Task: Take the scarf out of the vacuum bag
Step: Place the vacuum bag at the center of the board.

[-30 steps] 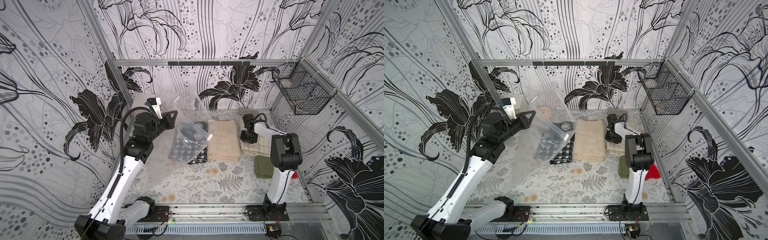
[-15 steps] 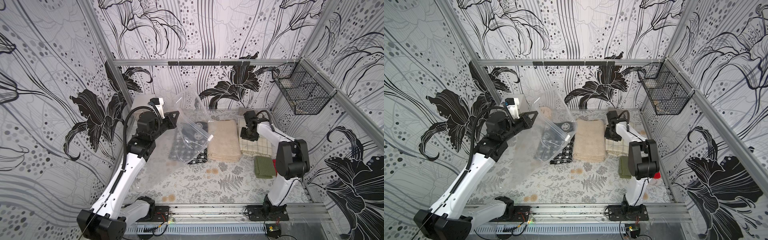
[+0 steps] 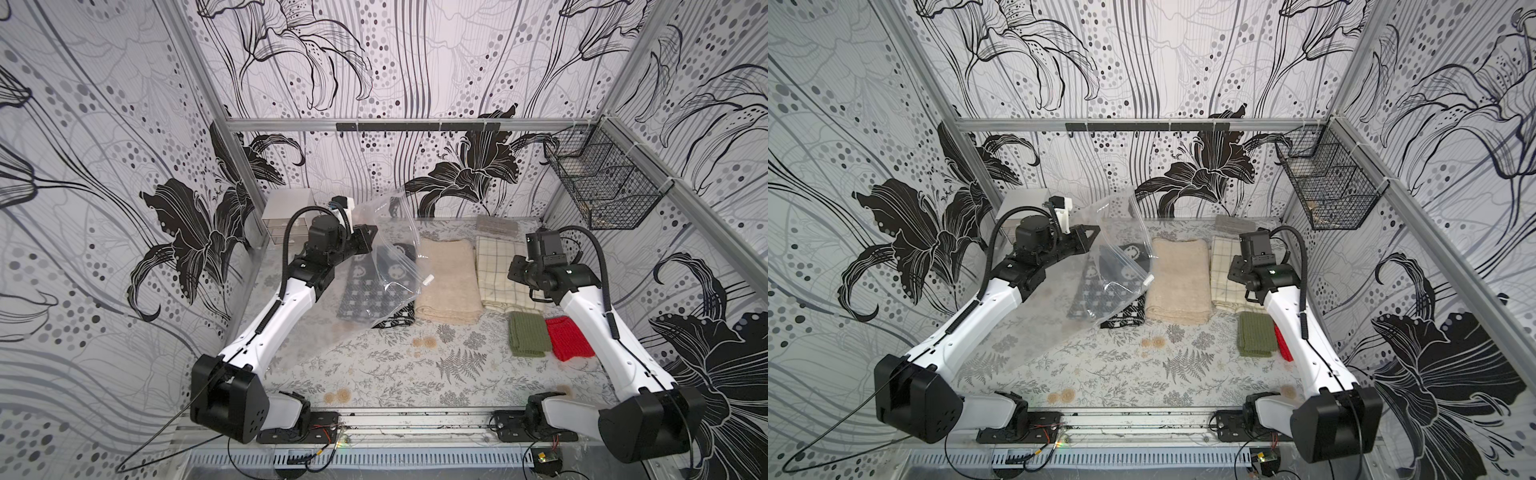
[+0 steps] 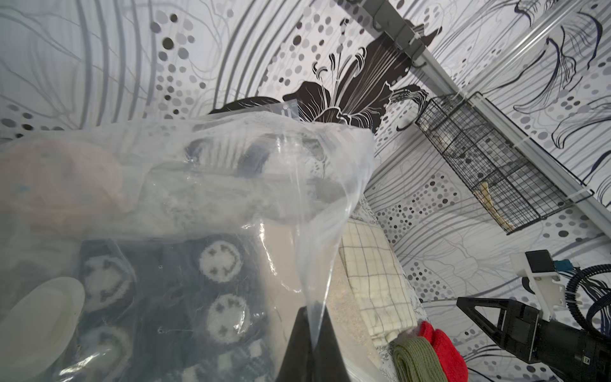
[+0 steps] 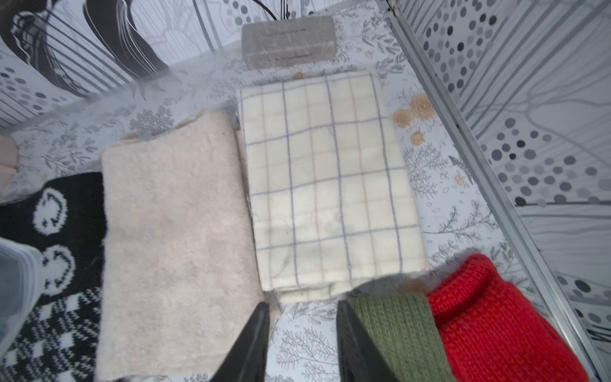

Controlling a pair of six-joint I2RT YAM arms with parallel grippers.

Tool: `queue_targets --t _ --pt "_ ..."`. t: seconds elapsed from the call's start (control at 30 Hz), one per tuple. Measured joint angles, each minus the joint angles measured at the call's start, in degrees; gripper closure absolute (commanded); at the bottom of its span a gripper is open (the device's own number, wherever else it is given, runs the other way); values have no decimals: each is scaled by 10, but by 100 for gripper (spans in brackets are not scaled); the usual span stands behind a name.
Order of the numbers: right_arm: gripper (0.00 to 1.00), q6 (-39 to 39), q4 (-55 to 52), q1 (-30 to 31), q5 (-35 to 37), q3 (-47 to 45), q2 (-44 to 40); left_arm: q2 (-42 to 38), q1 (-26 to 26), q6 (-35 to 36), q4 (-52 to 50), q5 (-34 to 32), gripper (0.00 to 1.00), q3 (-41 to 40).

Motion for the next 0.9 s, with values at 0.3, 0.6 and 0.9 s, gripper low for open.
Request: queue_targets --t 0.3,0.6,0.9 --pt "63 -2 -5 0 -11 -63 -60 135 -45 16 60 40 74 37" --pt "49 -3 -7 0 -20 -73 -82 240 -47 23 90 67 1 88" --pt "0 0 -3 0 -22 -92 -96 189 -60 49 70 46 1 78"
